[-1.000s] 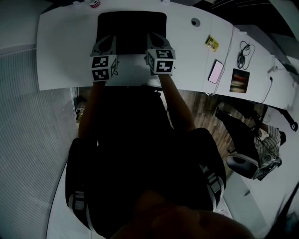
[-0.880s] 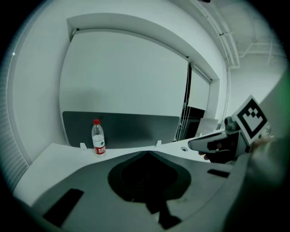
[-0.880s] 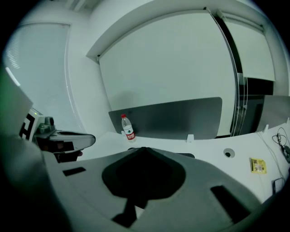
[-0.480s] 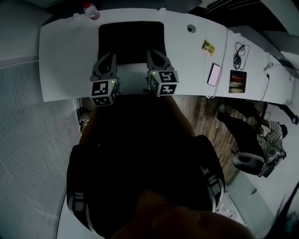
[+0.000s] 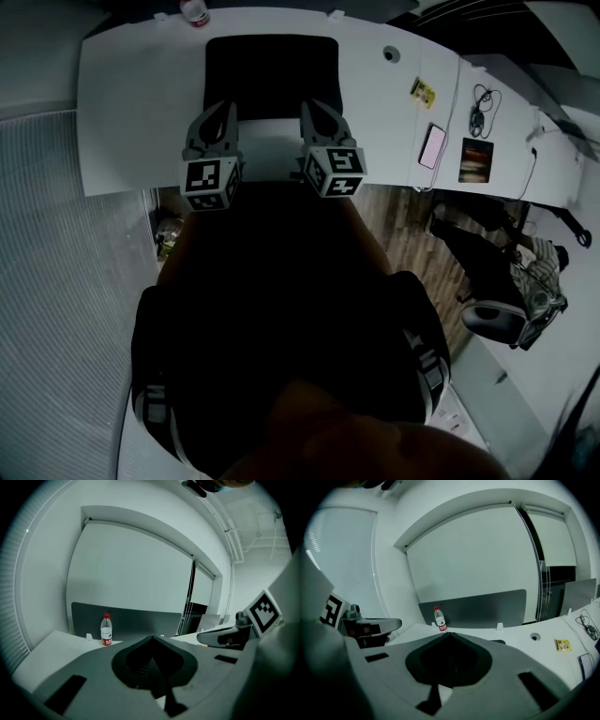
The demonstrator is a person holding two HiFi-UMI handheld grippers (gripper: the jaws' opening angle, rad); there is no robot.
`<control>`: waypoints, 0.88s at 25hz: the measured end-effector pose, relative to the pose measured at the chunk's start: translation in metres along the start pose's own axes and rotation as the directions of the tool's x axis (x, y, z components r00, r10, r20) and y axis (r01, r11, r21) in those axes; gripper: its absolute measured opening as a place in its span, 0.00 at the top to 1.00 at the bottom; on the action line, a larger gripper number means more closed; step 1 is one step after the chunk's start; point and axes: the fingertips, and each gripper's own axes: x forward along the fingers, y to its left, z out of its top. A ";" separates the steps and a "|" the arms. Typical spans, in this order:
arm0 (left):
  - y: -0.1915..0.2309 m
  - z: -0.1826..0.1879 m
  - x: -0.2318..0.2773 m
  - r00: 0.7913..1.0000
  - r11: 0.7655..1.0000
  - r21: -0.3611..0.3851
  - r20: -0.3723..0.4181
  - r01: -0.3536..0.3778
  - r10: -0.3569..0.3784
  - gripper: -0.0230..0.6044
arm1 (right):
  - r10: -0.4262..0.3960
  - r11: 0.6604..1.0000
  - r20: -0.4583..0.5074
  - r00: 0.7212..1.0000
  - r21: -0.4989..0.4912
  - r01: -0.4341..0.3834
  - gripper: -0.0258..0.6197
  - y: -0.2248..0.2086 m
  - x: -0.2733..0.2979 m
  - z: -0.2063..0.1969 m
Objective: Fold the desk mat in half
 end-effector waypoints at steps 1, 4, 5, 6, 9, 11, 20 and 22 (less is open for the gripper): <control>0.000 0.000 0.000 1.000 1.000 -0.003 0.002 0.002 -0.002 0.96 | 0.001 1.000 0.000 1.000 -0.002 -0.001 0.96 0.002 0.000 0.000; 0.001 -0.001 -0.001 1.000 1.000 0.000 0.008 0.005 -0.005 0.96 | -0.002 1.000 0.004 1.000 -0.007 0.002 0.96 0.004 0.001 0.000; 0.002 -0.001 -0.001 1.000 1.000 0.002 0.010 0.005 -0.005 0.96 | -0.006 1.000 0.005 1.000 -0.007 0.006 0.96 0.004 0.001 0.001; 0.003 -0.001 -0.001 1.000 1.000 0.001 0.009 0.005 -0.005 0.96 | -0.008 1.000 0.006 1.000 -0.007 0.009 0.96 0.004 0.002 0.001; 0.005 -0.001 0.000 1.000 1.000 -0.004 0.009 0.005 -0.005 0.96 | -0.010 1.000 0.011 1.000 -0.011 0.010 0.96 0.005 0.002 0.003; 0.006 0.000 0.001 1.000 1.000 -0.002 0.009 0.008 -0.008 0.96 | -0.009 1.000 0.010 1.000 -0.013 0.009 0.96 0.006 0.003 0.003; 0.006 -0.002 0.007 1.000 1.000 0.003 -0.009 0.016 -0.016 0.96 | -0.003 1.000 0.010 1.000 -0.014 0.003 0.96 0.006 0.008 0.006; 0.005 -0.001 0.007 1.000 1.000 0.001 -0.010 0.017 -0.017 0.96 | -0.002 1.000 0.009 1.000 -0.015 0.002 0.96 0.006 0.009 0.007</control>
